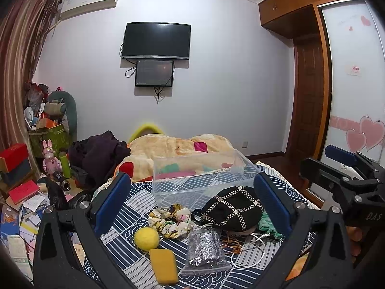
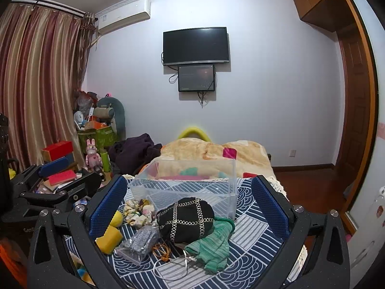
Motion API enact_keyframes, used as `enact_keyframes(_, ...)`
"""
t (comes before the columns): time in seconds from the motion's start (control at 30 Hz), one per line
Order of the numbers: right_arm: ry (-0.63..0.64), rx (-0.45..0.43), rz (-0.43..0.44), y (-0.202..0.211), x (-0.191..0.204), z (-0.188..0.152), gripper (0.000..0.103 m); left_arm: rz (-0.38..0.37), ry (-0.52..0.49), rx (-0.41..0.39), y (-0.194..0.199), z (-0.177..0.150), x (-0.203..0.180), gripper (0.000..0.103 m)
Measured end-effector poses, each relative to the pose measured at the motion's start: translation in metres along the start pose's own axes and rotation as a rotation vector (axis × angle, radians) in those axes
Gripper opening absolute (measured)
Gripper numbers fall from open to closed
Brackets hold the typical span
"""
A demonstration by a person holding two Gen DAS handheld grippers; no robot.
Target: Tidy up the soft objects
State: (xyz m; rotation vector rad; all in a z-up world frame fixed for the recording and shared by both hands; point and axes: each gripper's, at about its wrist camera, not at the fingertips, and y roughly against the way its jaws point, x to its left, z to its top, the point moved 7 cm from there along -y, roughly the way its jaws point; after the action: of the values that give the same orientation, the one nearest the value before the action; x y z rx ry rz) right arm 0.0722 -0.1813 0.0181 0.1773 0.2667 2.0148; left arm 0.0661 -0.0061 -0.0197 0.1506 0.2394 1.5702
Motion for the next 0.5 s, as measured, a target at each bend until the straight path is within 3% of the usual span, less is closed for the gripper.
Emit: enact_keyframes(0.5,-0.002,0.004,0.004,-0.0012,0.0013,-0.0008,0.103,-0.008,0.006,-0.002,-0.0002,-0.0007,0.0012,0.103)
